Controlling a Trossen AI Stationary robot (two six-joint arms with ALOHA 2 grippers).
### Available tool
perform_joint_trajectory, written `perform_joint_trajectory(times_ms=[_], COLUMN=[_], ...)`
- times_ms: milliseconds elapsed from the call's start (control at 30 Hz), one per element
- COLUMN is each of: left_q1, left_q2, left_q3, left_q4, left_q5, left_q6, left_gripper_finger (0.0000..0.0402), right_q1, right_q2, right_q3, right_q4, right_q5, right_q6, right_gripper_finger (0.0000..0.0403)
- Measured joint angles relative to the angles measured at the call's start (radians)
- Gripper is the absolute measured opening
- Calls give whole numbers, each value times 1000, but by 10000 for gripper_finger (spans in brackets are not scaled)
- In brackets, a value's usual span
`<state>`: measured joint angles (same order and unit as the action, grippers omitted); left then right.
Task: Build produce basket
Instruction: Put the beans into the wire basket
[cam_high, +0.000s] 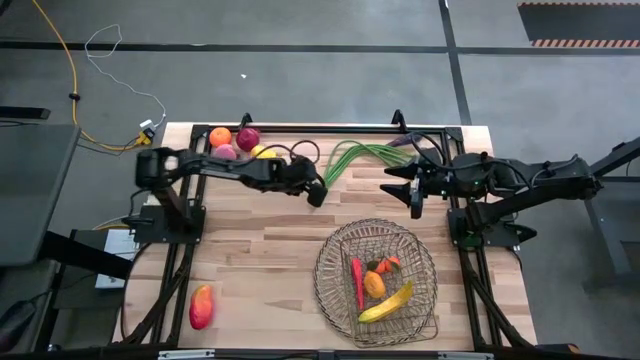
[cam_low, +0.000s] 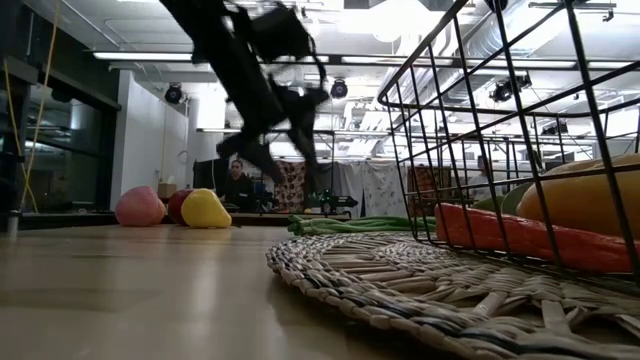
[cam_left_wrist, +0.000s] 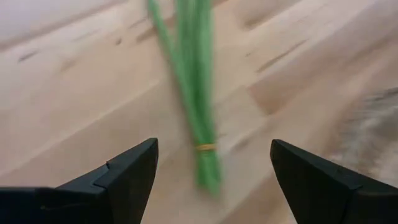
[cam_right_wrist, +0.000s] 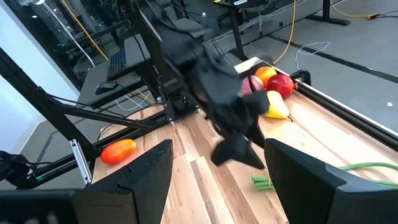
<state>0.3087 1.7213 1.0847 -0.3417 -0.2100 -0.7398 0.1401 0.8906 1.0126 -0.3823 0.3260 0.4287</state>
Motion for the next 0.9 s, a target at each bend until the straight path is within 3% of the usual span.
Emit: perform_joint_trajectory(times_ms=[233, 667, 900], left_q1=[13, 9, -29], left_q2=[145, 218, 228], left_q3=[32, 34, 33], left_q4=[48, 81, 81], left_q5=[34, 57, -36], left_q6=[41, 21, 75], left_gripper_finger=[298, 297, 252], right_q1=[0, 0, 0], right_q2=[0, 0, 0], right_q3=[0, 0, 0], right_q4=[-3, -3, -19], right_q5=[1, 23, 24], right_q6=[0, -1, 0], right_gripper_finger=[245, 245, 245])
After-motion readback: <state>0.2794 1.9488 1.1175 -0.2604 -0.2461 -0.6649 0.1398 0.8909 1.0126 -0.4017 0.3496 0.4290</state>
